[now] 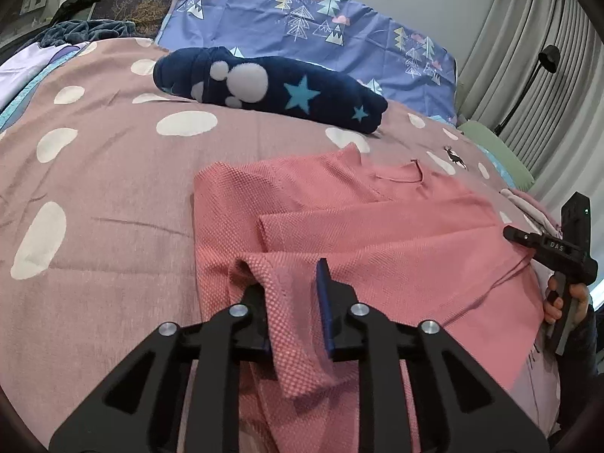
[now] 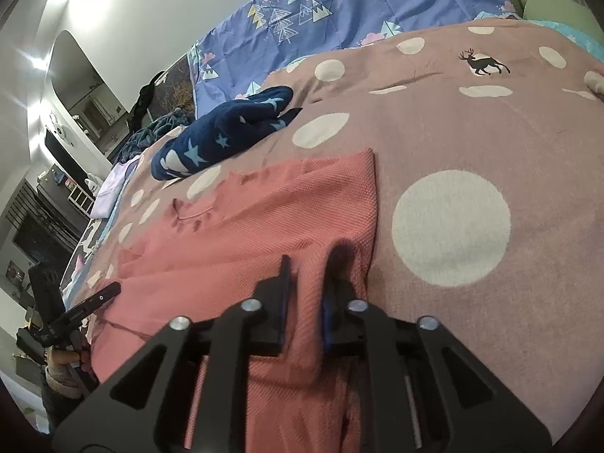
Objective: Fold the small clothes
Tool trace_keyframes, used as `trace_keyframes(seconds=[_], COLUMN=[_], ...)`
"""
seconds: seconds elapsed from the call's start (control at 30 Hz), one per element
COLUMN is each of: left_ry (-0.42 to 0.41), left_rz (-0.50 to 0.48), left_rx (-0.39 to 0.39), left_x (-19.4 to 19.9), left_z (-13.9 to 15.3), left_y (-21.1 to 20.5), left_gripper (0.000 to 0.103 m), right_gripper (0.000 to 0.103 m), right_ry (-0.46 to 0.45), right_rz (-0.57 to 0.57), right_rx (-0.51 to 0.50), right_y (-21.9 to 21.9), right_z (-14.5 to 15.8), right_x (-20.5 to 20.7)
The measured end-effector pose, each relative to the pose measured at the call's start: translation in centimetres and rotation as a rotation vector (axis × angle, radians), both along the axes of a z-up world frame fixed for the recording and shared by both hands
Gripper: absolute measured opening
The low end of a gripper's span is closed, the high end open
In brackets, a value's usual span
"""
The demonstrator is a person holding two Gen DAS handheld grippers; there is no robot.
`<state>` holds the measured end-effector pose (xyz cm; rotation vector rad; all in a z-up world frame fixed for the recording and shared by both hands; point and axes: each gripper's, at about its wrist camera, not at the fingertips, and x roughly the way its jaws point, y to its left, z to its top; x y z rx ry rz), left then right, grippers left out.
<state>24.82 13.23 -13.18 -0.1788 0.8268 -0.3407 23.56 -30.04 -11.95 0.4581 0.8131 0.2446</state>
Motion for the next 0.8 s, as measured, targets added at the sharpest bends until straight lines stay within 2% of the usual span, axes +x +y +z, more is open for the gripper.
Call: trace_keyframes(seconds=[0.1,0.2,0.27,0.3,0.33,0.43,0.6,0.63,0.67,0.73,0.77,0.8], left_ry=[-0.02,0.002,0.02,0.026,0.03,0.014,-0.096,-0.116,-0.121,-0.111,-0.12,-0.127], left_rz=[-0.018,-0.068,-0.088,-0.096,-0.102,-0.09,-0.021,0.002,0.015,0.059,0.059,0.038], left_rx=[-0.021,-0.032,-0.024,-0.027,-0.044,-0.089,-0.07,-0.07,-0.074,-0.027,0.013,0.036], left_x=[-1.4,-2.8,-3.3,-3.4,-3.3,-2.5,2.1,3.4,4.5,5.1,5.0,4.8], left_z=[0.9,1.1,1.0,1.0,1.0,1.9,4.8,5.0,4.8,4.5,4.3,4.2], left_y=[0.0,-0.3,-0.6,-0.6,-0.6,-0.5,-0.3,-0.1,0.0,-0.1,-0.4,-0.6], left_gripper=[0.033,0.034,0.027,0.013,0.004,0.004,0.005,0.011,0.022,0.068,0.07,0.071], right_gripper=[0.031,0.03,0.007,0.005,0.004,0.004,0.006,0.014,0.023,0.042,0.042,0.042], right_ry=[-0.015,-0.013,-0.007,-0.006,-0.014,-0.04,-0.079,-0.049,-0.015,0.042,0.03,0.004], right_rz=[0.017,0.021,0.032,0.035,0.037,0.029,-0.038,-0.055,-0.069,-0.093,-0.091,-0.077], right_rx=[-0.014,-0.019,-0.006,-0.005,0.001,0.055,0.152,0.178,0.208,0.247,0.232,0.175], right_y=[-0.1,-0.4,-0.5,-0.5,-0.4,-0.5,-2.4,-2.9,-3.2,-3.7,-3.6,-3.4], right_z=[0.8,1.0,0.9,1.0,1.2,2.3,4.6,4.3,3.8,2.6,2.5,2.6], right_x=[-1.6,-3.3,-3.9,-4.1,-4.2,-3.5,1.7,3.2,4.1,5.0,4.8,4.4])
